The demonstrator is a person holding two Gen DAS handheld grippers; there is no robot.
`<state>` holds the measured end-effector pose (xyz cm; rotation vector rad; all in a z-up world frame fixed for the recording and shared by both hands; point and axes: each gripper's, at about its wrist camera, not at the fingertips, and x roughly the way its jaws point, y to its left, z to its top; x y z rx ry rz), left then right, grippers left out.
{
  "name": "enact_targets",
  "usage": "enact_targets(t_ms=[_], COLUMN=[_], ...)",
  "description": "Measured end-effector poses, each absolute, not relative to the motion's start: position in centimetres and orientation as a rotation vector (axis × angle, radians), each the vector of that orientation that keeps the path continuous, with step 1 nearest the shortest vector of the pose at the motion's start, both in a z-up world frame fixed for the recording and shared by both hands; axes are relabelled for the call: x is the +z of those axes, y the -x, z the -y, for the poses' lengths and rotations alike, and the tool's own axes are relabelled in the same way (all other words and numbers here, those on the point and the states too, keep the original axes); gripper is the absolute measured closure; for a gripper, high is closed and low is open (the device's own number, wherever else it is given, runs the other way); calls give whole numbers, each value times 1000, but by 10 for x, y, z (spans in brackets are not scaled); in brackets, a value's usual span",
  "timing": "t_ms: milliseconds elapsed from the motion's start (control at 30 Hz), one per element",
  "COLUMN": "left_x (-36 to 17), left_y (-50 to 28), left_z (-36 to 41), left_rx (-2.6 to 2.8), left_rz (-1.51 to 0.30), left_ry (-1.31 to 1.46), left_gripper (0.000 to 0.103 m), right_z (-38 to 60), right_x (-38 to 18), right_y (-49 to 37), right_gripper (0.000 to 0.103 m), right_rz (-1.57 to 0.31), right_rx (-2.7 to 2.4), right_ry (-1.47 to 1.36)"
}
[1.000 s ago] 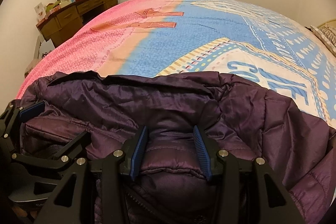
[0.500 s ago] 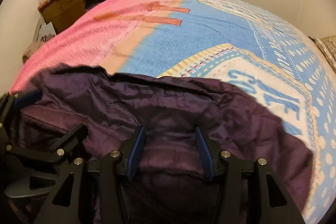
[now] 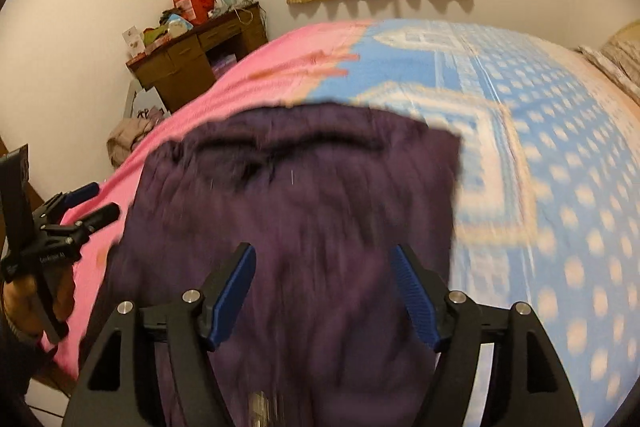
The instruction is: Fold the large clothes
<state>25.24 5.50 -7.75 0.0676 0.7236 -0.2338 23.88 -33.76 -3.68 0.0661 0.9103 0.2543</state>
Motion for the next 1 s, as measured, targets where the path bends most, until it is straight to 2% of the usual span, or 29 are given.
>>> enact_targets(t_ms=[133,267,533,600,633,767,833,933,1000], left_x=[-97,-114,-152,-159,-162,-173,-177,-182,-182], left_y=[-203,-167,-125,-117,-115,-112,-111,-109,-108], left_z=[-77,-98,-128,-129,-129,-127,-126,-127,-128], left_rx=[-180,-168,-212,-243,-258,-301,-308,-325,-350], left_rz=[-744,-785,-867,-874,-874,-882,-887,-878,-873], left_ry=[-97,-85,100,138,157,185,185,206,219], left_gripper=[0,0,0,5,11,17,17,18,22], right_z=[360,381,419,419,417,393,388,394,402], right_x=[-49,-62,-101,-104,-106,-114,-115,-118,-120], right_y=[-174,-116,-61,-56,-55,-53,-51,-45,-42], right_gripper=[32,31,31,31,31,31,32,45,57], right_rz=[-974,-994,-1012,-992,-987,-973,-961,-950,-949], right_rx=[297,240,121,133,138,211,199,195,214], right_ry=[-190,-193,-315,-347,-355,-319,-292,-326,-386])
